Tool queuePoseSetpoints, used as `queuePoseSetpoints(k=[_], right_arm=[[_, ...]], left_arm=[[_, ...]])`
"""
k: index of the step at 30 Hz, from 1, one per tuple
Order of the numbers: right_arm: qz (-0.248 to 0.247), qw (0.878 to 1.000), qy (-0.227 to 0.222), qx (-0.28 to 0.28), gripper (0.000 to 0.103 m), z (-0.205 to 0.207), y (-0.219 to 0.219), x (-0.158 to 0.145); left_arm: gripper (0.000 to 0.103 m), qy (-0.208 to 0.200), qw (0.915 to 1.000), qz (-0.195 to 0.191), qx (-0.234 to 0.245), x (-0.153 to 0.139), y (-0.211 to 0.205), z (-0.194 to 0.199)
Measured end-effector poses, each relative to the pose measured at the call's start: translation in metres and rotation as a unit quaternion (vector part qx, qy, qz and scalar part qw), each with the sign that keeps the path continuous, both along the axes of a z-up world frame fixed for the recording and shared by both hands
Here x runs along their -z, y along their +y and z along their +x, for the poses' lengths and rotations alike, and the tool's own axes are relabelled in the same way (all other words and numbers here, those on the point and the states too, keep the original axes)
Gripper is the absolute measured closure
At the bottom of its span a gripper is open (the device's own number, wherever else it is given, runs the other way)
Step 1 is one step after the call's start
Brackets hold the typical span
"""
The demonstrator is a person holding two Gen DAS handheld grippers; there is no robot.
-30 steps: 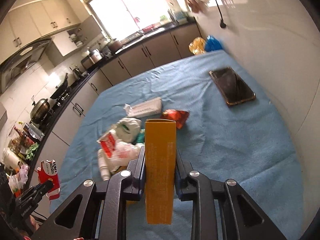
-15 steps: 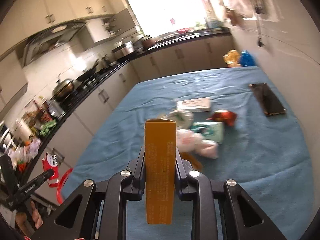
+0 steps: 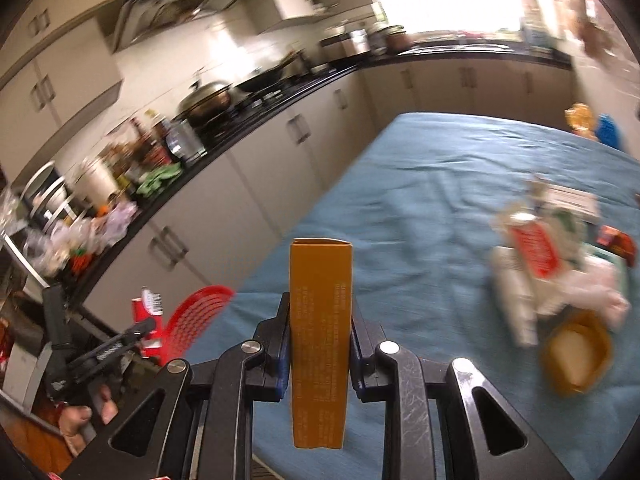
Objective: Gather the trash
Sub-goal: 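Drop the red packet into the red basket with the left tool while the right tool drops the orange box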
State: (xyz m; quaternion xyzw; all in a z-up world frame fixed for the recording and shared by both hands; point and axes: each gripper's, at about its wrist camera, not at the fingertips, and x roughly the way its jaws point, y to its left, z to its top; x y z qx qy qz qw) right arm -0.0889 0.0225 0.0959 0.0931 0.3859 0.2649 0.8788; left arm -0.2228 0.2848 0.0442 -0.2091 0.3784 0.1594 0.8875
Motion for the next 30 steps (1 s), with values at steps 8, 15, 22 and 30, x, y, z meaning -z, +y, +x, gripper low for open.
queuePoseSetpoints(k=[8,15,22,30], right_arm=[[0.030,0.996,0.022,-0.080,0.078,0.028,0.110,0.017],[0.032,0.989,0.047,-0.135,0.078,0.044,0.190,0.044],[0.037,0.983,0.088,-0.154,0.052,0.054,0.226,0.073],[0.032,0.986,0.085,-0.138,0.047,0.050,0.204,0.071]], left_arm=[[0.083,0.018,0.9994,-0.026,-0.017,0.028,0.039,0.006],[0.083,0.030,0.9980,-0.051,-0.020,0.046,0.058,0.010],[0.060,0.015,0.9979,-0.059,-0.023,0.044,0.063,0.006],[0.048,0.021,0.9990,-0.011,-0.038,0.035,0.053,0.004]])
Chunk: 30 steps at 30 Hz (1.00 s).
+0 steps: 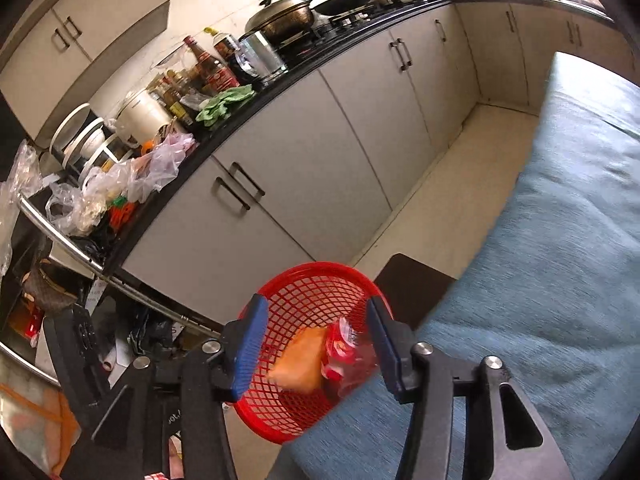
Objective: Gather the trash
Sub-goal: 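Drop the red packet into the red basket with the left tool while the right tool drops the orange box, then move both tools back over the table toward the remaining trash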
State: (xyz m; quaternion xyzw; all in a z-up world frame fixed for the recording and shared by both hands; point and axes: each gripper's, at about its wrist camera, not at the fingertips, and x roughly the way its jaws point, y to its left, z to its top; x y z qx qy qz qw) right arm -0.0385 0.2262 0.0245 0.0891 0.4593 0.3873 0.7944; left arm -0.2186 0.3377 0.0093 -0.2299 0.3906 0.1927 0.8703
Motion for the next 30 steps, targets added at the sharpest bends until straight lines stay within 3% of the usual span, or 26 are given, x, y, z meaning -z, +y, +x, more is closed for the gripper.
queuePoseSetpoints(k=[7,13,30], right_arm=[[-0.007,1.000,-0.006,0.025,0.046,-0.008,-0.034,-0.003],[-0.018,0.999,-0.021,0.039,0.043,-0.020,-0.059,-0.006],[-0.010,0.995,-0.031,0.095,0.039,-0.038,-0.137,-0.014]], left_arm=[[0.039,0.013,0.9973,0.071,-0.013,-0.013,-0.017,-0.002],[0.037,0.021,0.9942,0.105,-0.008,-0.022,-0.035,-0.001],[0.034,0.018,0.9875,0.154,0.025,-0.042,-0.091,-0.002]])
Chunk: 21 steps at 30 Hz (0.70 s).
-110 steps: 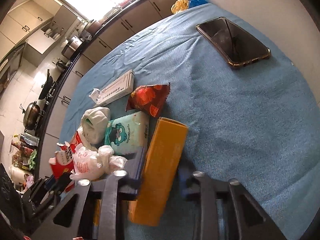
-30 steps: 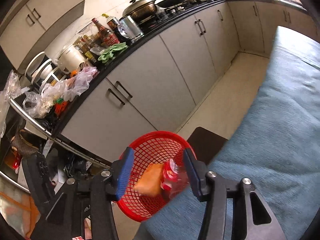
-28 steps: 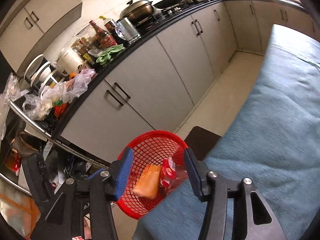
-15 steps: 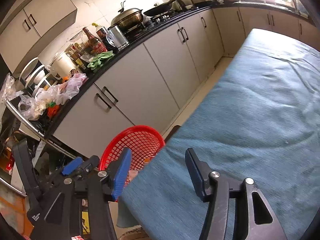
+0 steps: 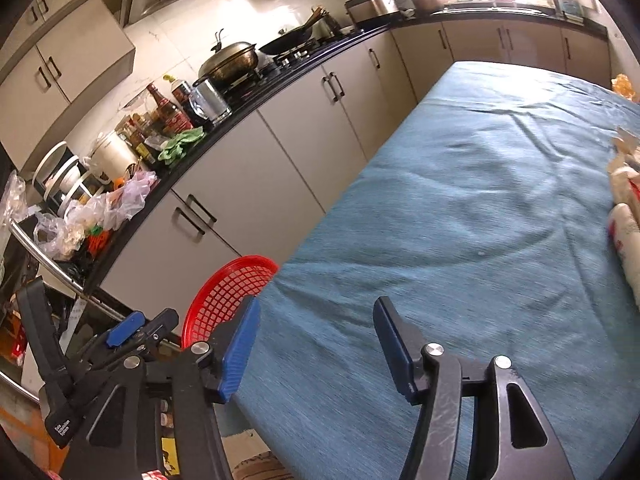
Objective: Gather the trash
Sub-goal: 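Move both tools back over the table toward the remaining trash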
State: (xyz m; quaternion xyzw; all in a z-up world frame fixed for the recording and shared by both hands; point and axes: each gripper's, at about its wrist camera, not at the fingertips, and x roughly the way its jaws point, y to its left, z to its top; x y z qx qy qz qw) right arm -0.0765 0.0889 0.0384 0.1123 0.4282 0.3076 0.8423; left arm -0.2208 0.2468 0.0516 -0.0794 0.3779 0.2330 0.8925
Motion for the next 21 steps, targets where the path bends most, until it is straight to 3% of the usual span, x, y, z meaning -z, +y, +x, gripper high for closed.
queuePoseSetpoints(k=[21], right_arm=[[0.020,0.997,-0.019,0.076,0.035,-0.023,-0.106,-0.011]], left_arm=[[0.029,0.000,0.9980,0.032,0.055,-0.018,-0.068,0.003]])
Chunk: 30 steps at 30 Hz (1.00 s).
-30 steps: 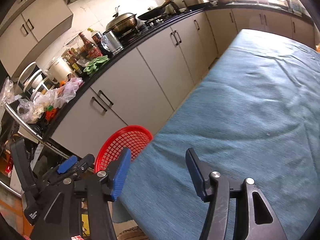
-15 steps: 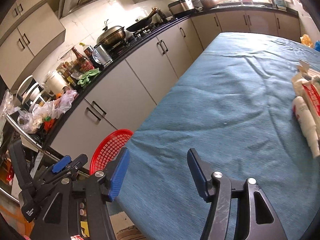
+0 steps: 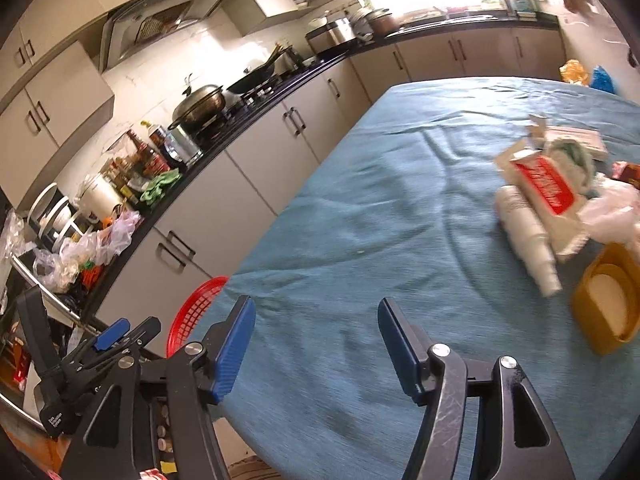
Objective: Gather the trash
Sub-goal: 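Move both tools back over the table toward the remaining trash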
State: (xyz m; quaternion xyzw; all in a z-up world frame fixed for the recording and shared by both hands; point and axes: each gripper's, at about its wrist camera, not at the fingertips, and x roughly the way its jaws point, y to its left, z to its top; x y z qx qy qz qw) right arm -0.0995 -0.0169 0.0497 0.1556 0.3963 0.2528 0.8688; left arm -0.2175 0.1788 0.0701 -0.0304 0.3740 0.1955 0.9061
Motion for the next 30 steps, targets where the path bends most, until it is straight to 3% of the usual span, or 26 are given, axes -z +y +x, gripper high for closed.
queuePoseSetpoints(k=[8,16,23,30], right_arm=[[0.002,0.999,-0.004,0.043,0.032,-0.011,-0.057,-0.003],[-0.003,0.994,-0.018,0.106,0.028,-0.030,-0.129,-0.009],[-0.004,0.984,0.002,0.179,0.027,-0.030,-0.194,-0.001],[0.008,0.981,0.028,0.191,0.027,-0.019,-0.220,0.015]], left_arm=[[0.027,0.010,0.9994,-0.001,0.032,0.000,-0.028,0.010],[0.025,0.014,0.9952,-0.042,0.087,0.000,-0.062,0.031],[0.024,0.018,0.9824,-0.088,0.164,-0.003,-0.108,0.063],[0.024,0.027,0.9665,-0.124,0.223,-0.002,-0.159,0.105]])
